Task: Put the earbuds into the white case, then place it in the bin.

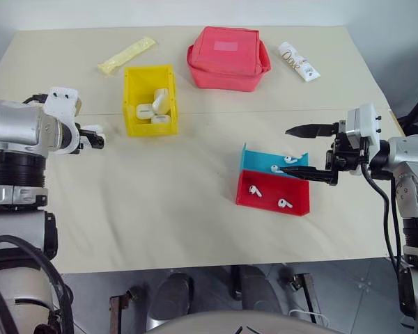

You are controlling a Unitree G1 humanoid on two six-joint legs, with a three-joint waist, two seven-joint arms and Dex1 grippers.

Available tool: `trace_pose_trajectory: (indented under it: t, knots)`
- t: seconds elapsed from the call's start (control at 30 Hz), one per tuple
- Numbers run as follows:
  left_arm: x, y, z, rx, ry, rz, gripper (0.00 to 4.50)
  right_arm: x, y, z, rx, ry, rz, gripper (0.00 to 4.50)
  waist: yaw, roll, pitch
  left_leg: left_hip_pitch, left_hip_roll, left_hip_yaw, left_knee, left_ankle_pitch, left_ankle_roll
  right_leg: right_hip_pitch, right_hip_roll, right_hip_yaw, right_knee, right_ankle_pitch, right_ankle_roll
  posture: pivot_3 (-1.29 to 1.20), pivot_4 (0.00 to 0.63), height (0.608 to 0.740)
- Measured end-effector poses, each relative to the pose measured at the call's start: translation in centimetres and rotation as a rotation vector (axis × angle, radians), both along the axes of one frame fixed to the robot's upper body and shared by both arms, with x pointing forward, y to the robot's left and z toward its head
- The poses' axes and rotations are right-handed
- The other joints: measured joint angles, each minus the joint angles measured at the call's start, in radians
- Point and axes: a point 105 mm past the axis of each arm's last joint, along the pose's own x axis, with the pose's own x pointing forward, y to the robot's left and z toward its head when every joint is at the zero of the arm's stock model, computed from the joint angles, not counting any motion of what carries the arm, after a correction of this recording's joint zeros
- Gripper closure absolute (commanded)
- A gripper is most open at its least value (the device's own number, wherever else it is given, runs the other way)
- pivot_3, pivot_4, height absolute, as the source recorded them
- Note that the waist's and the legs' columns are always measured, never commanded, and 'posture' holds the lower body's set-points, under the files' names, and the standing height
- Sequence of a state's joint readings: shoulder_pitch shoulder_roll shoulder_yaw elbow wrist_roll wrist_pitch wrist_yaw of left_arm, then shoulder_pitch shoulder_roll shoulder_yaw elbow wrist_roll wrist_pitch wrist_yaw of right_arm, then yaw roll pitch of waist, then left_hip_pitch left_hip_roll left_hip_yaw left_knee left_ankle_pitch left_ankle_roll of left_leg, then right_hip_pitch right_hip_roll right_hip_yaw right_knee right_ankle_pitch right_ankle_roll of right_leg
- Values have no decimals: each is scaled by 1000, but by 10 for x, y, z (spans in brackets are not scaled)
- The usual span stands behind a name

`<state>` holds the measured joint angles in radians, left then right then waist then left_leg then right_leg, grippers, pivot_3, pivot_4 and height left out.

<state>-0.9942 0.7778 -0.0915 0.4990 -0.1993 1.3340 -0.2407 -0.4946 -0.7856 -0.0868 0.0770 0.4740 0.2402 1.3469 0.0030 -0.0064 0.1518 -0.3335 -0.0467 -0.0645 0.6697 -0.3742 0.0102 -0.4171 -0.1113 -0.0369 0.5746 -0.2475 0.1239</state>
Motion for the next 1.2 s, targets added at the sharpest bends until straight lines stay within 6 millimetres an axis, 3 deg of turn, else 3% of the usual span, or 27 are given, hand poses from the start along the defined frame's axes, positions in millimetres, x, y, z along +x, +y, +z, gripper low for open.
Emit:
trace_pose_trajectory:
  t: [0.4,0.97,1.13,1.2]
  knots:
    - [18,-9,-11,-59,44,20,33,1,0,-1,1,0,-5,0,9,0,0,-2,-5,-2,4,0,0,1,-2,-7,1,0,0,0,150,740]
    - [26,-15,-16,-161,60,85,33,1,0,-3,-1,7,-10,0,23,0,0,-2,-8,-6,10,0,0,4,-4,-10,3,1,1,0,150,740]
    - [30,-21,-18,-174,46,76,1502,1,0,-3,-1,6,-12,0,24,0,0,-2,-9,-7,11,0,0,4,-5,-10,6,1,1,0,150,740]
    - [30,-19,-18,-171,42,84,1756,0,1,-2,-2,2,-10,0,23,0,0,-1,-9,-7,11,0,0,4,-5,-10,7,1,1,0,150,740]
